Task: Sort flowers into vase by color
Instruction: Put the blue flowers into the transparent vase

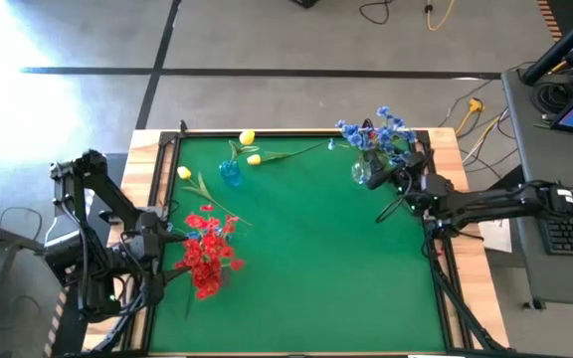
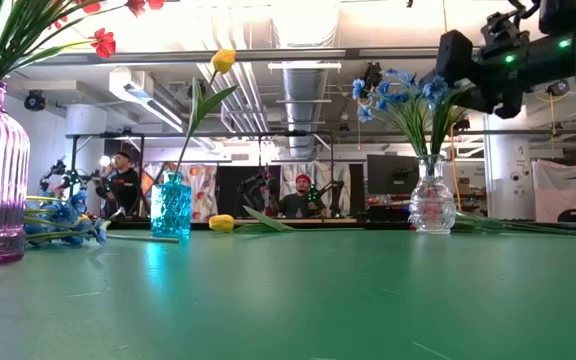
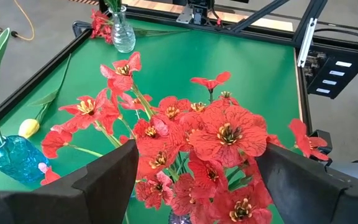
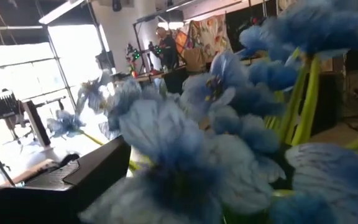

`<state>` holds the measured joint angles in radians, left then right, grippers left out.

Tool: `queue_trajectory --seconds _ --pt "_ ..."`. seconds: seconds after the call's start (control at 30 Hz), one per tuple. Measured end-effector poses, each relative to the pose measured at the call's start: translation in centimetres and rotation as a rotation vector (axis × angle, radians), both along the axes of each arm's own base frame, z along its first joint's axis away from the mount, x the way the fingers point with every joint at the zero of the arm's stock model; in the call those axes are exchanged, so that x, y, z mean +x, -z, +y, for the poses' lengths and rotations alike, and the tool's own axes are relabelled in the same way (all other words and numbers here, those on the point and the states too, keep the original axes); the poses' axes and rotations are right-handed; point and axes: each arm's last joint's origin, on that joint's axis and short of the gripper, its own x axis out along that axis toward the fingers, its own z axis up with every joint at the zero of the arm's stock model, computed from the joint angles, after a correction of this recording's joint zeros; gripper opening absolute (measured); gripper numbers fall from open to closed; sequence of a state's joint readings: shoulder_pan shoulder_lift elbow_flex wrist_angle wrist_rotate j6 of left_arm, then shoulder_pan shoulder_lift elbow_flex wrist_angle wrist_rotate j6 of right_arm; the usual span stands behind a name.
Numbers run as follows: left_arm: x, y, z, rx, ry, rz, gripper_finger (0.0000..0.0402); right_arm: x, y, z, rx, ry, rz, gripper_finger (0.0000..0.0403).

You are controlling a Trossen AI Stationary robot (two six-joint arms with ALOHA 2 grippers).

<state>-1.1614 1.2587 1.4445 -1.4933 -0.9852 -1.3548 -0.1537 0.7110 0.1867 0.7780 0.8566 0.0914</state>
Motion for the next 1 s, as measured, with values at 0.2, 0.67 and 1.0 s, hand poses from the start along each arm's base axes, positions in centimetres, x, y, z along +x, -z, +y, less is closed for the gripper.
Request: queue_trajectory --seconds 0.2,0.67,1.0 --pt "0.0 0.0 0.0 0.0 0.0 0.0 0.031 -0.5 -0.3 0.1 0.019 0.003 -0.031 0.0331" --pt "0.0 0.0 0.0 -0.001 0.0 -0.001 0.031 -1.0 0.0 0.3 0.084 -0.096 -0.059 0.033" --pt "0.0 0.0 0.0 -0.004 0.0 -0.002 0.031 -1.5 0.0 0.4 0.201 -0.114 -0.21 0.0328"
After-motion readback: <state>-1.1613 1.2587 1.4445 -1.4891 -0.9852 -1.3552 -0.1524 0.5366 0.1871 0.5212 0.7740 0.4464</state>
